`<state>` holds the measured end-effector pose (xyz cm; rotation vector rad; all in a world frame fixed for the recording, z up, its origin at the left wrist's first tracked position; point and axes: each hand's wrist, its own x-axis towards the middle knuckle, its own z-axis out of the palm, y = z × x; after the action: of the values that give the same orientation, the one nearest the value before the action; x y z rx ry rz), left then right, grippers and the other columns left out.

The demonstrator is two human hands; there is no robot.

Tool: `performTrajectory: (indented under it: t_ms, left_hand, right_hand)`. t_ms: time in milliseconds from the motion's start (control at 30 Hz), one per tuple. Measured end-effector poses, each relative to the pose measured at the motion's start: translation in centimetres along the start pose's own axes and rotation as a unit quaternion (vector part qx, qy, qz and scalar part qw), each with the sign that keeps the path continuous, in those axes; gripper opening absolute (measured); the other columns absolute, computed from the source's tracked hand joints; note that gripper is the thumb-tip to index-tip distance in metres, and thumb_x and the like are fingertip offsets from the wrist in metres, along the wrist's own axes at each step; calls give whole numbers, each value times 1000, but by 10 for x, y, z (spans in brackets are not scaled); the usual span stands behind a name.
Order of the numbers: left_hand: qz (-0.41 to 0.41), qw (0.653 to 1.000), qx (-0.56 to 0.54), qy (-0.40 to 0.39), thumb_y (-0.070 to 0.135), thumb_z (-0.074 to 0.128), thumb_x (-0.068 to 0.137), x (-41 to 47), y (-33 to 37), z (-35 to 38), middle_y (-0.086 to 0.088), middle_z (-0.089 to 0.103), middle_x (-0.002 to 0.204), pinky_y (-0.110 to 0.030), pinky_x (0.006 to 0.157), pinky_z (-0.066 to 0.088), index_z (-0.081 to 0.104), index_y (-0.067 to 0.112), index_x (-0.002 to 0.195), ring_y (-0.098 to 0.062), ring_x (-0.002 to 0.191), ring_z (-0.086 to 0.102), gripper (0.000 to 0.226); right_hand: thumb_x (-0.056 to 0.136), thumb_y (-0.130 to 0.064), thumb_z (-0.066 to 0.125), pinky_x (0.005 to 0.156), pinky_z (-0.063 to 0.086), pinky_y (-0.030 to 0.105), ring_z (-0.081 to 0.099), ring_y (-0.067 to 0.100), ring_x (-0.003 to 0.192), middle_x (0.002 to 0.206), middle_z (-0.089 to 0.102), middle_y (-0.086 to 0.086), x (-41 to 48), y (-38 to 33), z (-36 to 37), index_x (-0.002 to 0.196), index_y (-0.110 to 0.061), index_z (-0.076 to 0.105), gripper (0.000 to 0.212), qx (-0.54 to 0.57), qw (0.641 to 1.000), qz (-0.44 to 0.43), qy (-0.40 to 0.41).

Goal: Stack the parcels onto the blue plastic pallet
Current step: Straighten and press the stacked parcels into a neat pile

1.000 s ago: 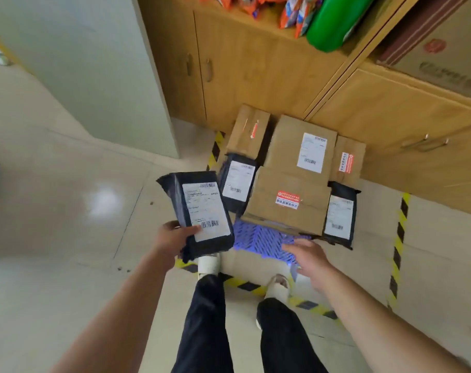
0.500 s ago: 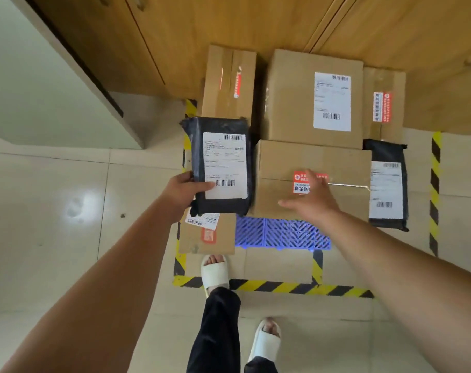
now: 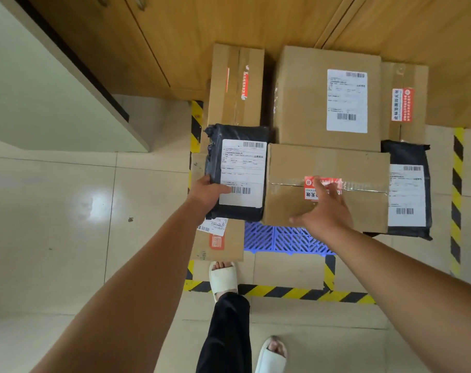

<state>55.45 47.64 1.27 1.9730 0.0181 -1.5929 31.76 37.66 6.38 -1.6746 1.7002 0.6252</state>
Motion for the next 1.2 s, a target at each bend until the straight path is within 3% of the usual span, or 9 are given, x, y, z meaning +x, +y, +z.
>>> performTrajectory:
  t_ms: [100, 167, 300, 467, 667, 833, 900, 1067, 1200]
  left_hand:
    - [24, 996, 55, 59, 20, 74, 82, -16, 4, 5, -7, 58, 127, -43, 85, 56, 43, 15, 139, -33, 111, 61, 65]
    - [42, 980, 141, 134, 36, 73, 81, -36, 3, 6, -8, 44, 142, -50, 93, 53, 25, 21, 150, -35, 127, 47, 85]
    - [109, 964, 180, 164, 41, 61, 89, -111, 7, 10, -5, 33, 153, -52, 104, 44, 26, 25, 152, -31, 136, 36, 74]
    - [98, 984, 131, 76, 29, 59, 95, -221, -3, 26, 1, 62, 117, -23, 67, 45, 49, 21, 138, -11, 82, 58, 45]
    - [52, 998, 5, 34, 6, 58, 95, -327, -55, 62, 0, 68, 84, -21, 58, 43, 59, 8, 121, -14, 72, 60, 26]
    - [44, 995, -77, 38, 24, 66, 71, -398, -123, 103, -5, 66, 103, -37, 83, 46, 62, 25, 105, -26, 97, 58, 35]
    - [30, 993, -98, 57, 16, 69, 76, -393, -154, 117, -11, 64, 106, -34, 75, 48, 61, 20, 101, -30, 96, 58, 27]
    - [-79, 987, -84, 111, 13, 66, 92, -362, -221, 133, -5, 56, 86, -29, 66, 43, 59, 9, 125, -17, 66, 48, 35]
    - [-80, 988, -93, 90, 29, 62, 95, -298, -232, 122, 1, 52, 95, -42, 89, 47, 49, 12, 137, -23, 92, 52, 47]
  right_hand:
    - [69, -33, 89, 112, 35, 33, 13, 22, 152, 168, 2, -4, -6, -1, -14, 157, -42, 15, 115, 109, 993, -2, -49]
    - [72, -22, 88, 91, 45, 26, 41, 21, 135, 162, 22, 1, -21, 1, -35, 157, -35, 24, 106, 145, 986, -22, -85]
    - [86, -14, 71, 62, 46, 17, 61, 17, 97, 158, 34, 1, -75, 17, -83, 156, -30, 29, 82, 99, 991, -68, -60]
    - [92, -24, 67, 66, 41, 12, 48, 12, 119, 161, 30, -5, -163, 55, -117, 156, -30, 30, 73, 133, 984, -107, -44]
    - [92, -27, 65, 97, 45, 33, 50, 21, 130, 154, 42, 1, -257, 128, -112, 150, -27, 38, 64, 223, 967, -119, -19]
    - [93, -27, 62, 99, 43, 33, 42, 20, 140, 156, 39, -1, -294, 215, -85, 150, -28, 38, 62, 252, 961, -112, -26]
    - [93, -27, 62, 101, 44, 34, 42, 19, 140, 156, 40, -2, -289, 244, -76, 149, -29, 39, 61, 246, 963, -107, -20]
    - [93, -26, 62, 104, 40, 34, 46, 28, 135, 152, 43, 9, -261, 278, -64, 150, -18, 38, 62, 192, 980, -53, -13]
    - [94, -33, 61, 98, 46, 37, 57, 33, 120, 138, 54, 16, -195, 280, -45, 137, -6, 52, 52, 203, 979, -22, 16]
